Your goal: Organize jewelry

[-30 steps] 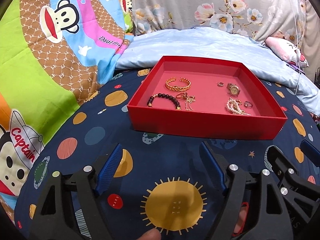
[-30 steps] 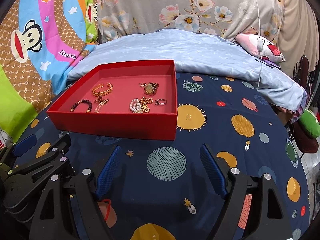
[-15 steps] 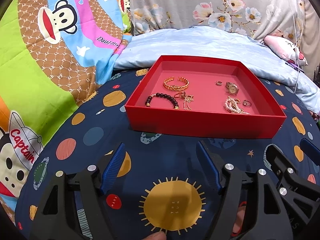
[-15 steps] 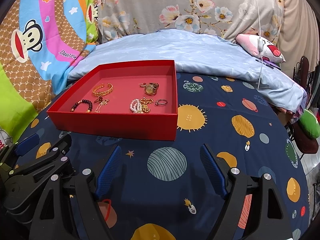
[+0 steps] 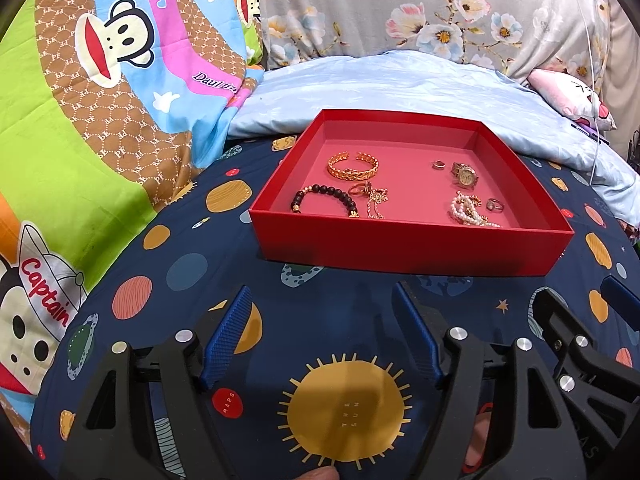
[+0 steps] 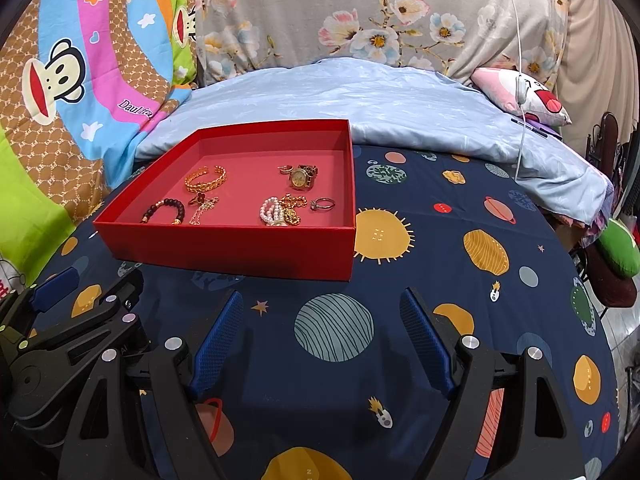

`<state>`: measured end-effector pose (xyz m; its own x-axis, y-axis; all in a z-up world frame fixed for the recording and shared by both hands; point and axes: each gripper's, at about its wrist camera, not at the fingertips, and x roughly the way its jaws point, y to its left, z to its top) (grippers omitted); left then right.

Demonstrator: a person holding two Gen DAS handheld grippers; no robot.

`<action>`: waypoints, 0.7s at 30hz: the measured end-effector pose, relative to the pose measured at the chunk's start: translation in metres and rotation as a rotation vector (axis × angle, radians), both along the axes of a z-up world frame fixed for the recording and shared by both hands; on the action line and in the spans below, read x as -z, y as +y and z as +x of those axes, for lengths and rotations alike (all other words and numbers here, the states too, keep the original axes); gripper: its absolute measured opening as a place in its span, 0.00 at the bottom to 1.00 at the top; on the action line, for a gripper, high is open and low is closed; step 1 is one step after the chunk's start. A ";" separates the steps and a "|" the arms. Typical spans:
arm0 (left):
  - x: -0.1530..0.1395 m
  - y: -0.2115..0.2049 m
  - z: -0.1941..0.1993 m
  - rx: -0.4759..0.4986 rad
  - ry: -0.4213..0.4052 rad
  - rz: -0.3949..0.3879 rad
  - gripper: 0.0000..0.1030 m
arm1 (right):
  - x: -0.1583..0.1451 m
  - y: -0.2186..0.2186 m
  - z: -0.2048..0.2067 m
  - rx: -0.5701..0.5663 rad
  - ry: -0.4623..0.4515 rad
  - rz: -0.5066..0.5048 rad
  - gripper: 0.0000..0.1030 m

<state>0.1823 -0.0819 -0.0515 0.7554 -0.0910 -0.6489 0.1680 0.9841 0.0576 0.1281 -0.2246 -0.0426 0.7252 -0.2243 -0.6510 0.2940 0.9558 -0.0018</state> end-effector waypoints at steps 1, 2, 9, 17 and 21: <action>0.000 0.000 0.000 0.000 0.000 0.000 0.68 | 0.000 0.000 0.000 0.000 0.000 0.000 0.77; 0.000 0.000 0.000 0.001 0.001 -0.001 0.68 | 0.000 0.000 0.000 0.000 0.000 0.000 0.77; 0.000 0.000 0.000 -0.002 0.000 0.000 0.68 | 0.000 0.000 0.000 0.000 -0.001 -0.001 0.77; 0.000 0.000 0.000 0.000 0.004 0.001 0.68 | 0.000 0.000 0.000 0.000 0.000 0.000 0.77; 0.000 0.000 0.001 0.001 0.004 -0.001 0.68 | 0.000 0.000 0.000 -0.001 0.001 0.000 0.77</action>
